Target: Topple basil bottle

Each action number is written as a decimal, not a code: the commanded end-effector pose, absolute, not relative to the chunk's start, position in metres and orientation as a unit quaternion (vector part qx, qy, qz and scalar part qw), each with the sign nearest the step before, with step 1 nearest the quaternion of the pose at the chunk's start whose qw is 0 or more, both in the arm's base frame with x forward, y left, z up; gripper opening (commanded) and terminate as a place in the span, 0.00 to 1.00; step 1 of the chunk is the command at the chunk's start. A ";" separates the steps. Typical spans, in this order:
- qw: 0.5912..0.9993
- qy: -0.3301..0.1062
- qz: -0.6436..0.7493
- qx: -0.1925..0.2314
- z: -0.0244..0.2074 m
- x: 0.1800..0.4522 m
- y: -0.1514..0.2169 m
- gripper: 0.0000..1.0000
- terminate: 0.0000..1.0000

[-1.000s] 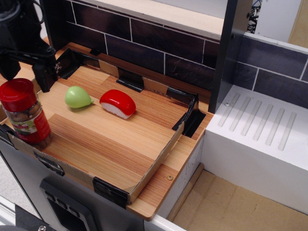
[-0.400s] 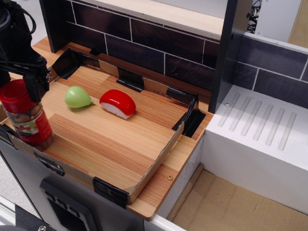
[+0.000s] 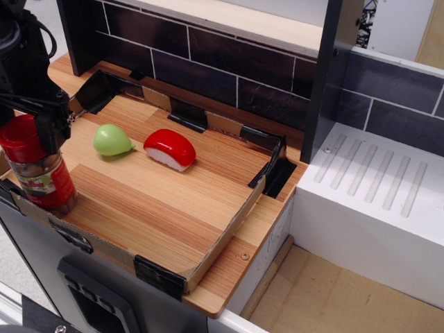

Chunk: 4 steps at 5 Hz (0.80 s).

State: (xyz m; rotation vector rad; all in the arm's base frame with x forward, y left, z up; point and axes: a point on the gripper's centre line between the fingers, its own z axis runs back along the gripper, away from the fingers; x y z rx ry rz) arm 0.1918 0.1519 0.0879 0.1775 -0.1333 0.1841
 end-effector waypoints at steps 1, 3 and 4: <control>0.991 -0.074 -0.042 0.102 0.096 0.204 0.151 0.00 0.00; 0.961 0.012 -0.247 0.125 0.108 0.209 0.141 0.00 0.00; 0.946 0.022 -0.294 0.136 0.102 0.218 0.139 0.00 0.00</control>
